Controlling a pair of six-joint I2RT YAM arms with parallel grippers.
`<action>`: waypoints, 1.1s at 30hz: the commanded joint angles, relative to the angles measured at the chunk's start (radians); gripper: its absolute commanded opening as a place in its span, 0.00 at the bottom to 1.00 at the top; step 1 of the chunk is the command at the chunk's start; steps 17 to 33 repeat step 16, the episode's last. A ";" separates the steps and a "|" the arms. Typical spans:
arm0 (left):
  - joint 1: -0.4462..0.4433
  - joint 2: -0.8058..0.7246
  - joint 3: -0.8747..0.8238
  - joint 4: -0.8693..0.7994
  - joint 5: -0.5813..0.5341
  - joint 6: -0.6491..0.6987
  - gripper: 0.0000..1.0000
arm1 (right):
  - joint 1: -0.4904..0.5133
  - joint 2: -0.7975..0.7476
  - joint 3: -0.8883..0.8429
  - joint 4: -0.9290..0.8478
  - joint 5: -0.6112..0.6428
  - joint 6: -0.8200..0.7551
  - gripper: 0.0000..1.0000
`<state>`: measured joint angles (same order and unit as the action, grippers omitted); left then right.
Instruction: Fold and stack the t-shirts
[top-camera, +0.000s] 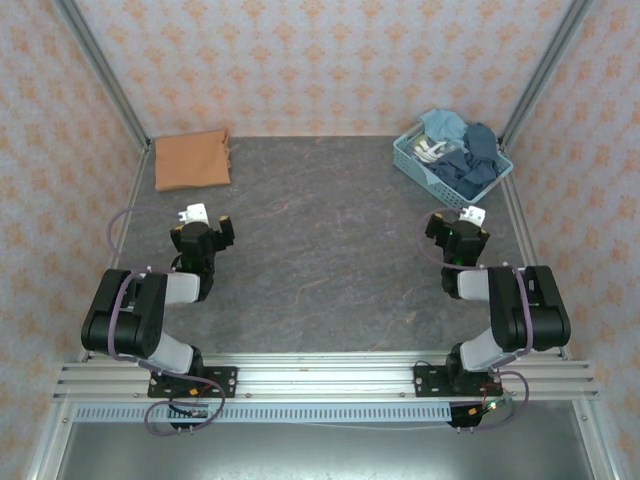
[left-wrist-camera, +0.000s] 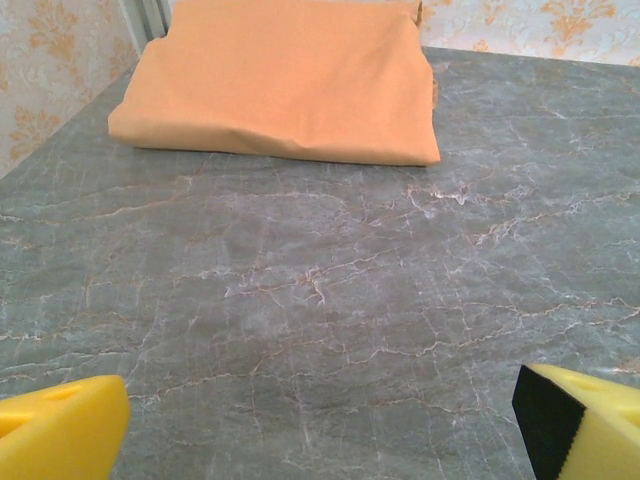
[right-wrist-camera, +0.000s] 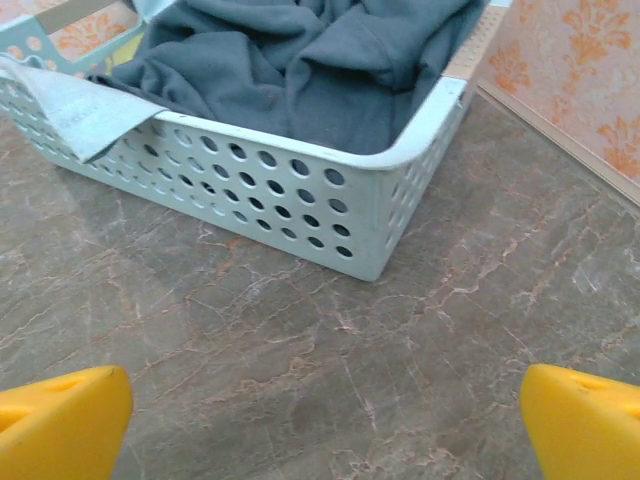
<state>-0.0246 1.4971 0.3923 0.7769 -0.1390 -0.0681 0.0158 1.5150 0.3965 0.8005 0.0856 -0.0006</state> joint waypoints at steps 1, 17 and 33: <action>-0.003 -0.007 0.009 0.002 -0.016 0.026 1.00 | 0.016 0.004 0.011 -0.006 0.014 -0.027 0.99; -0.018 -0.001 0.021 -0.012 -0.035 0.044 1.00 | 0.020 0.007 0.015 -0.010 0.009 -0.035 0.99; -0.018 -0.001 0.021 -0.012 -0.035 0.044 1.00 | 0.020 0.007 0.015 -0.010 0.009 -0.035 0.99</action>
